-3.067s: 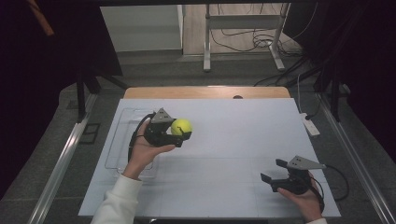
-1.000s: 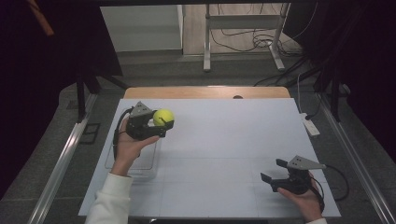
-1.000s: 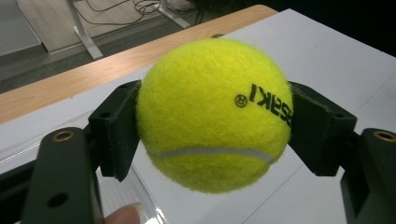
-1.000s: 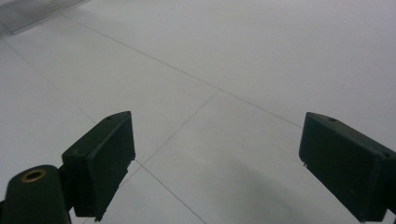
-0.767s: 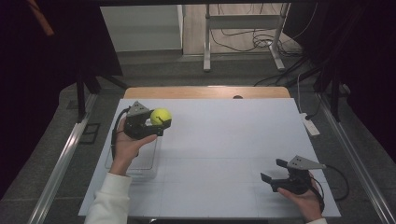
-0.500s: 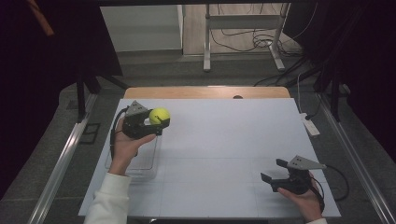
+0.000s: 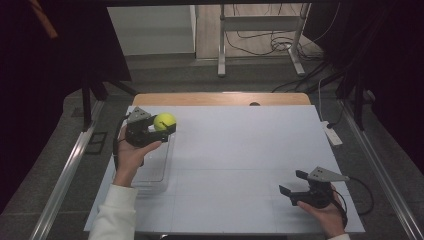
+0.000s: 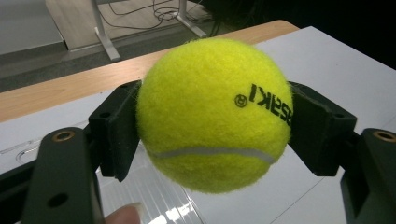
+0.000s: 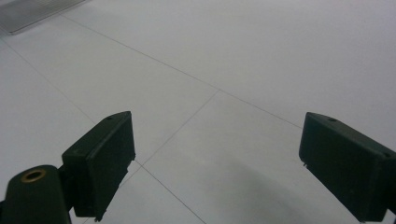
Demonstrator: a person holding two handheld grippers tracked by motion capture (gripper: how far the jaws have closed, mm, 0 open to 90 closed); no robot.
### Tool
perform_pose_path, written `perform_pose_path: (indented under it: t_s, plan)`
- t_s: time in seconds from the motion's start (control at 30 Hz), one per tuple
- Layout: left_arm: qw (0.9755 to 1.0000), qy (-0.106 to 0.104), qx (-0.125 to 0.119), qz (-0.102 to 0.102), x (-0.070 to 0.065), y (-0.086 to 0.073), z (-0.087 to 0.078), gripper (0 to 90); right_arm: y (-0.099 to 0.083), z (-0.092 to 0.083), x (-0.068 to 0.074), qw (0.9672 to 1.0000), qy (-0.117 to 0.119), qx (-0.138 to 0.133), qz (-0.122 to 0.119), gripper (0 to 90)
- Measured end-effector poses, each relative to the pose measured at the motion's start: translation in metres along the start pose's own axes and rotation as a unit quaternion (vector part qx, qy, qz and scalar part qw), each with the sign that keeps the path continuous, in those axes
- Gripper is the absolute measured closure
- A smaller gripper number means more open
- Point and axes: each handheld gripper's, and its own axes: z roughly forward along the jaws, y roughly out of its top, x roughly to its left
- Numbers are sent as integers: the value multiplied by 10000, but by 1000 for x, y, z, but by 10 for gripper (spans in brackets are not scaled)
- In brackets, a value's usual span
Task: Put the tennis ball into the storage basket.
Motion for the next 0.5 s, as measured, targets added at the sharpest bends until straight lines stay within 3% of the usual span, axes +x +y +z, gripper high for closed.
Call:
perform_pose_path:
  t_s: [0.5]
  plan:
    - [9996,215,-27,-170,14,-5,1,261,0,-1,0,10000,4,-29,11,108]
